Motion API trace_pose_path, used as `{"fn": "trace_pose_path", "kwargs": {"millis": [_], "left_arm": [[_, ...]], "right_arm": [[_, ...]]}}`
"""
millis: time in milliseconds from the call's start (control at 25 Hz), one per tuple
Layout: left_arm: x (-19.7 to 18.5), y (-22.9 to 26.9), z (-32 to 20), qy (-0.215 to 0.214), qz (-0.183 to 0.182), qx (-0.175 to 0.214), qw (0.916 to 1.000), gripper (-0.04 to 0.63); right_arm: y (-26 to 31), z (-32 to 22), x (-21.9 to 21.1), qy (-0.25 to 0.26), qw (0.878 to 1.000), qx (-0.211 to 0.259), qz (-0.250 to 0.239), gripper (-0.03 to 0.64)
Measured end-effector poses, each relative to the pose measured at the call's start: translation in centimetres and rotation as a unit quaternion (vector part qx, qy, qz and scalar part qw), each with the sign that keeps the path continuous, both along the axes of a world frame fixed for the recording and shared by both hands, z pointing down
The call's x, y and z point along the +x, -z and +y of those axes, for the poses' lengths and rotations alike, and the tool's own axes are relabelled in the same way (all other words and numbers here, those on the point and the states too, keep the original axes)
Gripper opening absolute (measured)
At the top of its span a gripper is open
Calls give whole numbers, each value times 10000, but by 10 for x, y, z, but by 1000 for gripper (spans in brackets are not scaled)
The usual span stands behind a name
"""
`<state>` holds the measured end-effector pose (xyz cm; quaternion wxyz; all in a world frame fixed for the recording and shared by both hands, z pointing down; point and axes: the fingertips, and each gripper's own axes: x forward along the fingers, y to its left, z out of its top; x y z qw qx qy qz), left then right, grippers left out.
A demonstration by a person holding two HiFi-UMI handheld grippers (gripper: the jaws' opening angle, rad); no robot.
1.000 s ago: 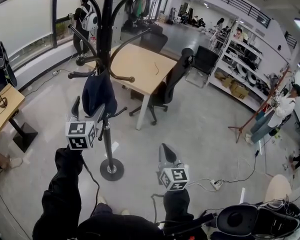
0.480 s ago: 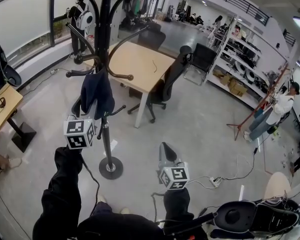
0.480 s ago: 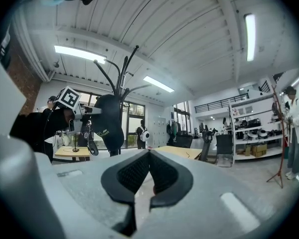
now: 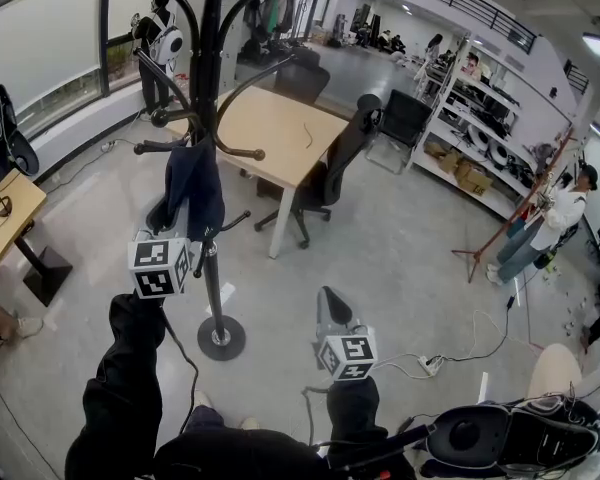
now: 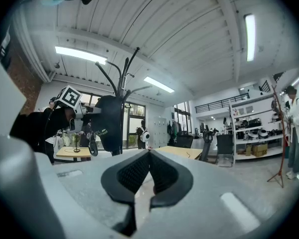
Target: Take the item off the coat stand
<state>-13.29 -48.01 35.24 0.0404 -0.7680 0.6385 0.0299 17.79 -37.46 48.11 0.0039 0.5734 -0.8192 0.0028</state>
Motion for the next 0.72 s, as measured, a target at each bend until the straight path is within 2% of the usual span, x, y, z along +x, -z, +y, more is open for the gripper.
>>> {"fn": "trace_pose_path", "kwargs": {"millis": [280,720], "left_arm": [[6,0,3,-162,-25,-89,9998,80],[7,7,9,-80,-133,-181,9997,46]], "right_arm": [[-2,4,3,-4,10000,2,-44,1],[1,11,10,-35,10000,28,-87,2]]}}
